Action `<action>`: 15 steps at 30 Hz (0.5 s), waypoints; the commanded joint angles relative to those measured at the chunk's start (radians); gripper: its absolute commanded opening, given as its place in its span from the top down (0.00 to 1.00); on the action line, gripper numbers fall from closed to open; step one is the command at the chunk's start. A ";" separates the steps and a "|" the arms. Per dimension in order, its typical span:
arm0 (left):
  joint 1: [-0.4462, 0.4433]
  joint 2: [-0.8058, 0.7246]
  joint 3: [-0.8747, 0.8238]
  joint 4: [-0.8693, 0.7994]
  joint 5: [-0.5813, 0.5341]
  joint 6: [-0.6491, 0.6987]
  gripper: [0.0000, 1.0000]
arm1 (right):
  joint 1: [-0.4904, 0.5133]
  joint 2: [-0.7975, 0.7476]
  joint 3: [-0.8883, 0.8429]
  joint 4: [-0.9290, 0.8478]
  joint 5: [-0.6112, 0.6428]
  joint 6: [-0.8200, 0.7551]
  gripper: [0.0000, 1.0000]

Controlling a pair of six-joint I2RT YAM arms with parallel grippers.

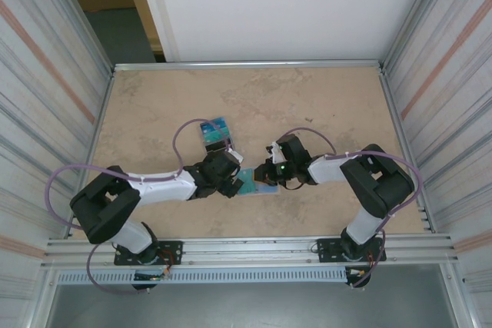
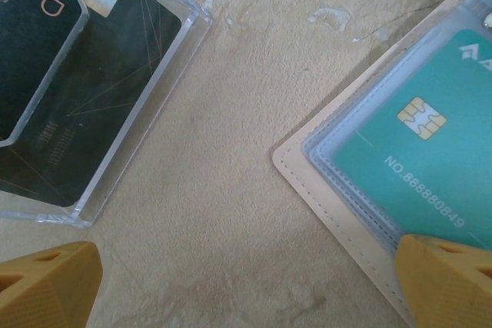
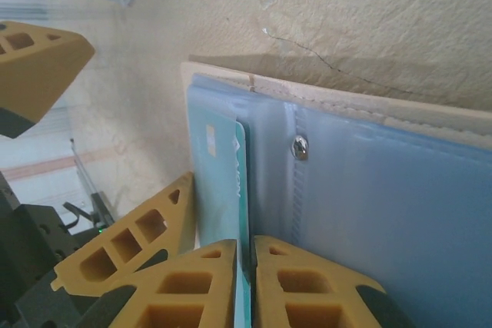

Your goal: Take the credit cards out of the card holder

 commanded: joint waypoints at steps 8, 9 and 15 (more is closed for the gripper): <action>0.004 0.021 0.025 -0.045 -0.005 -0.020 0.01 | -0.026 0.004 -0.032 0.102 -0.062 0.040 0.93; 0.004 0.022 0.027 -0.045 -0.005 -0.020 0.01 | -0.027 0.007 -0.033 0.108 -0.063 0.041 0.95; 0.004 0.022 0.028 -0.050 -0.006 -0.019 0.01 | -0.038 0.021 -0.043 0.123 -0.063 0.045 0.98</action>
